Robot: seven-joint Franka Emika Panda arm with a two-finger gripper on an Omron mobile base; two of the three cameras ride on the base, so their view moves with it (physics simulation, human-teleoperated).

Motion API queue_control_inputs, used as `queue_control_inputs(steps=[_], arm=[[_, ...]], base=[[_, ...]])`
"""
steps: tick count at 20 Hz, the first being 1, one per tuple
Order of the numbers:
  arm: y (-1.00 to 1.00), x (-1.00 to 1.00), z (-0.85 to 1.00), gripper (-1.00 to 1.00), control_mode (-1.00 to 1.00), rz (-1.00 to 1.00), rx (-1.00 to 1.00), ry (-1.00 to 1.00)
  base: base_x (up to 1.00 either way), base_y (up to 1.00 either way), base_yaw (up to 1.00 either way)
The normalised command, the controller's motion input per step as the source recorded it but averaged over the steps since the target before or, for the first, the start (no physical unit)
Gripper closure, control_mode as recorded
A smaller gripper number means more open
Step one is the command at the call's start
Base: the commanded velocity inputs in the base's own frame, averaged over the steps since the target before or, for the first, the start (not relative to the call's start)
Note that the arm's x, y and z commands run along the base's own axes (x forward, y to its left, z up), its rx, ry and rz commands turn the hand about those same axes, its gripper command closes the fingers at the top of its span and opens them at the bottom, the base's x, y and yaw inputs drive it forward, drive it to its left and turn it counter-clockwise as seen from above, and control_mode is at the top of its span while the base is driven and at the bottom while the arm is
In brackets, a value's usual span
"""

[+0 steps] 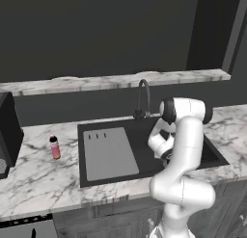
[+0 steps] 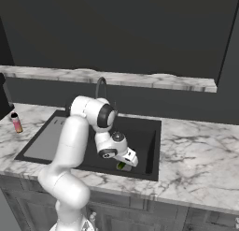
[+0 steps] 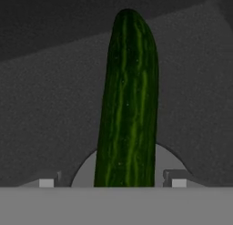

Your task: Turn on the sink faucet. Then move the cucumber from the counter to the sink. Turn off the sink. Move the vegetable from the sink to the pot next to the stove. Finally move the pot to the rear left burner.

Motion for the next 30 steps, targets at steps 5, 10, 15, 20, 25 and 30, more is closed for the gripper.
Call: queue_control_inputs(steps=[5, 10, 15, 20, 25, 30], arm=[[0.0, 0.0, -0.07, 1.0, -1.0, 0.0, 0.0, 0.01], [0.0, 0.0, -0.01, 1.0, -1.0, 0.0, 0.0, -0.02], [0.0, 0.0, 0.12, 1.0, -1.0, 0.0, 0.0, -0.04], [0.0, -0.05, 0.59, 1.0, -1.0, -0.01, 0.0, -0.06], [0.04, 0.0, 0.74, 1.0, -1.0, -0.02, 0.0, -0.02], [0.04, 0.0, 0.81, 1.0, -1.0, -0.03, 0.0, 0.0]], base=[[0.0, 0.0, 0.0], [0.0, 0.0, 0.0], [0.0, 0.0, 0.0], [0.0, 0.0, 0.0], [0.0, 0.0, 0.0], [0.0, 0.0, 0.0]])
